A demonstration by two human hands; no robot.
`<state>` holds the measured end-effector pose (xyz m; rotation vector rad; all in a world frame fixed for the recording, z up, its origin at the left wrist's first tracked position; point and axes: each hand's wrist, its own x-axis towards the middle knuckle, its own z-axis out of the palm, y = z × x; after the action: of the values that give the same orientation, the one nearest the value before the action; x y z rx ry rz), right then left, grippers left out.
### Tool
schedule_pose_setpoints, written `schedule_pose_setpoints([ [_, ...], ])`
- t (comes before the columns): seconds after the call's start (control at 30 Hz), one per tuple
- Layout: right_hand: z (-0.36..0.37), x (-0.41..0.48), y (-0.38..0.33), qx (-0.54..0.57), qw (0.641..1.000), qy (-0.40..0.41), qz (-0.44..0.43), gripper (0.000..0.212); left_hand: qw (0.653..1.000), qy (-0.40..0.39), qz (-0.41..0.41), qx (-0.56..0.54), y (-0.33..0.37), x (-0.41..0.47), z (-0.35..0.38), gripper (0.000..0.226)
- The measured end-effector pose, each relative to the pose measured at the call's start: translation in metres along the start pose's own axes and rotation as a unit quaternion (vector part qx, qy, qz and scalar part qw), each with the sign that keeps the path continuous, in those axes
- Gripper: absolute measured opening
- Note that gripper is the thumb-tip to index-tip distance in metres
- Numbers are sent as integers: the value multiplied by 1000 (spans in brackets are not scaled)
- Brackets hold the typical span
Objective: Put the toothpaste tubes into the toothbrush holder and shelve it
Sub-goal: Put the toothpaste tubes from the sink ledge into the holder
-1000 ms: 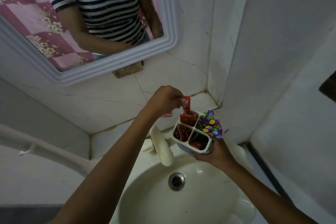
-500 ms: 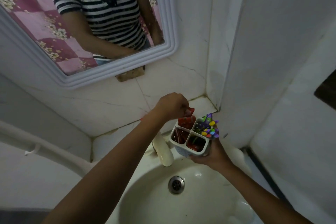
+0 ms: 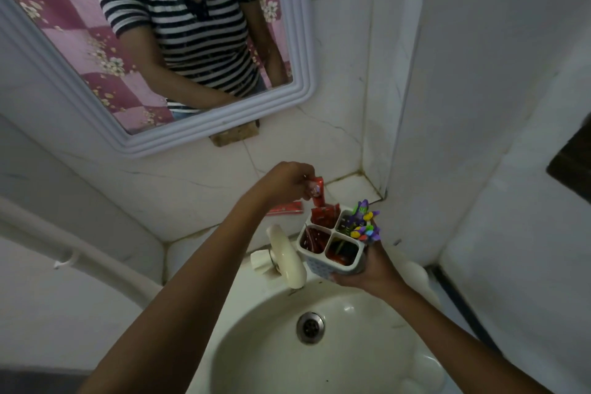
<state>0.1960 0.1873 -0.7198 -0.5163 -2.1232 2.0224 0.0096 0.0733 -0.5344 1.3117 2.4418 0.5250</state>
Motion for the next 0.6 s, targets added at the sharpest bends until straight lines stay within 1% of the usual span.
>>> schedule_pose_setpoints([
  [0.03,-2,1,4,-5,1000,-1,3,87,1000,-2,-16,-6,-4,0,1,17],
  [0.1,-3,0,1,-29,1000,5,2,97,998,-8,-53,-17,-11,1,8,11],
  [0.17,-3,-2,-4,-49,999,11,-4,104,998,-4,-68,-15,-15,5,19,5],
  [0.27,-2,-3,-6,-61,998,17,-9,109,998,11,-56,2,-14,11,26,6],
  [0.33,-2,-3,-7,-72,997,19,-14,107,999,9,-38,20,-10,13,27,7],
  [0.4,-2,-1,-5,-86,996,26,-9,105,998,-7,-18,53,-7,14,29,9],
  [0.5,-1,0,-4,-95,995,21,-1,108,992,-41,13,120,3,16,35,13],
  [0.6,-1,-1,-5,-88,996,12,14,105,986,-48,18,160,14,19,36,19],
])
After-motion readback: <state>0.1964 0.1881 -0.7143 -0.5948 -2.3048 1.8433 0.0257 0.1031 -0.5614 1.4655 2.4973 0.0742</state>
